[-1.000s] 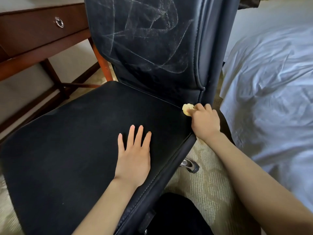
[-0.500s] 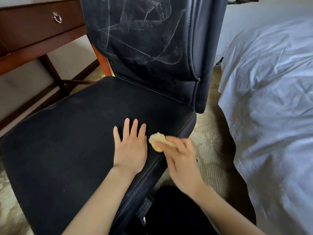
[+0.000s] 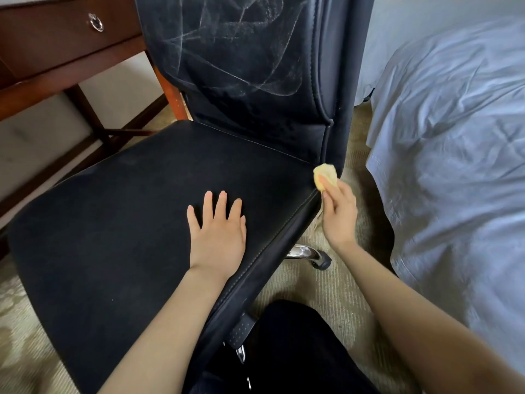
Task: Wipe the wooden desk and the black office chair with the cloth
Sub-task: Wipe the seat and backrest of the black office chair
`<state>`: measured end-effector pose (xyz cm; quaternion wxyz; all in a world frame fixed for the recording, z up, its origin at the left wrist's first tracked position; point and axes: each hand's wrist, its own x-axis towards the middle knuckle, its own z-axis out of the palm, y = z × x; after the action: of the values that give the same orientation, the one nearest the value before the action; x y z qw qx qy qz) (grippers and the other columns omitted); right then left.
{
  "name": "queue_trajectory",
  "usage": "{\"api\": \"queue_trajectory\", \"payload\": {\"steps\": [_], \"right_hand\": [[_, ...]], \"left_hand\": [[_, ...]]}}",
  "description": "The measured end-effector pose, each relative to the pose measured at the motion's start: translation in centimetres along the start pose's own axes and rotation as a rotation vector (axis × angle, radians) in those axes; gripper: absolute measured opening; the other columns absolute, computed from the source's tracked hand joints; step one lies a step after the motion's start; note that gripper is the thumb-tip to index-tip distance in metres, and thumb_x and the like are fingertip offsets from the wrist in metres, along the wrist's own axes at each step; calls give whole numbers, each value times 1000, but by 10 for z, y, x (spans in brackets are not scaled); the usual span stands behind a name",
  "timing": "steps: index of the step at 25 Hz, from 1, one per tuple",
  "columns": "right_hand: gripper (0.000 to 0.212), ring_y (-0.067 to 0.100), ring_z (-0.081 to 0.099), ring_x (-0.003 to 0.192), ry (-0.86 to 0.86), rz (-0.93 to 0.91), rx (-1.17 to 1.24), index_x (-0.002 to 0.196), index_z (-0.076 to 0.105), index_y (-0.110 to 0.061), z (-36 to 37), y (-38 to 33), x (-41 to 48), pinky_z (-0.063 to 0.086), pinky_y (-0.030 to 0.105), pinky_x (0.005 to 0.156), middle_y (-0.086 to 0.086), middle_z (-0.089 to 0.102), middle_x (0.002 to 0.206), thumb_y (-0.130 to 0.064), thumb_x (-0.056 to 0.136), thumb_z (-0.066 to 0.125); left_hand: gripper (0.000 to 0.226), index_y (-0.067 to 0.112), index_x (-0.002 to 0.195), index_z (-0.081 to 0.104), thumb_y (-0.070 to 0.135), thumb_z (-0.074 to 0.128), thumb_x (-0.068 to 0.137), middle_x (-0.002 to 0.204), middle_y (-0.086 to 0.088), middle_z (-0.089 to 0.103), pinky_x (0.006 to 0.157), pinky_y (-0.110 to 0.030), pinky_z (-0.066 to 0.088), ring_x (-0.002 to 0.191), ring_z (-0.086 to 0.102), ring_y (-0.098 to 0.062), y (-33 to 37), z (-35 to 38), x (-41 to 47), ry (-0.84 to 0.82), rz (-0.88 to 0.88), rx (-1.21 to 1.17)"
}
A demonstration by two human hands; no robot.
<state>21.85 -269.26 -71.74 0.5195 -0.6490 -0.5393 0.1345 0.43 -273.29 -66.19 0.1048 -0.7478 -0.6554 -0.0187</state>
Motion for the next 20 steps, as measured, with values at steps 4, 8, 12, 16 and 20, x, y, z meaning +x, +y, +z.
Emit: {"api": "queue_trajectory", "payload": {"steps": [4, 8, 12, 16, 20], "right_hand": [[38, 25, 47, 122, 95, 238, 34, 133, 54, -10, 8, -8, 27, 23, 10, 93, 12, 51, 133, -3, 98, 40], [38, 30, 44, 119, 131, 183, -64, 131, 56, -14, 10, -26, 1, 17, 1, 89, 11, 49, 134, -3, 98, 42], [38, 19, 37, 104, 82, -21, -81, 125, 62, -19, 12, -52, -54, 32, 19, 95, 5, 51, 129, -1, 94, 47], [34, 21, 37, 100, -11, -201, -78, 117, 67, -20, 20, -78, -124, 43, 36, 89, 3, 56, 124, -4, 92, 50], [38, 21, 40, 99, -110, -425, 22, 120, 65, -28, 27, -93, -185, 38, 27, 92, -4, 54, 126, -14, 95, 39]], "left_hand": [[50, 24, 149, 19, 35, 12, 102, 158, -4, 16, 113, -56, 0, 146, -1, -29, 3, -5, 2, 5, 10, 80], [48, 26, 149, 21, 36, 16, 102, 158, -2, 13, 112, -57, -2, 146, -2, -27, -6, -12, -7, 0, 49, 80], [49, 31, 148, 22, 37, 19, 100, 159, 5, 8, 113, -55, -2, 146, -3, -21, -40, -9, -54, -7, -19, -71], [50, 29, 147, 28, 36, 22, 98, 159, 2, 9, 114, -53, -2, 146, -3, -20, -74, -7, -103, 36, -211, -258], [46, 27, 145, 34, 31, 26, 100, 159, 3, 10, 114, -52, -3, 146, -2, -18, -80, -3, -123, 110, -335, -381]]}}
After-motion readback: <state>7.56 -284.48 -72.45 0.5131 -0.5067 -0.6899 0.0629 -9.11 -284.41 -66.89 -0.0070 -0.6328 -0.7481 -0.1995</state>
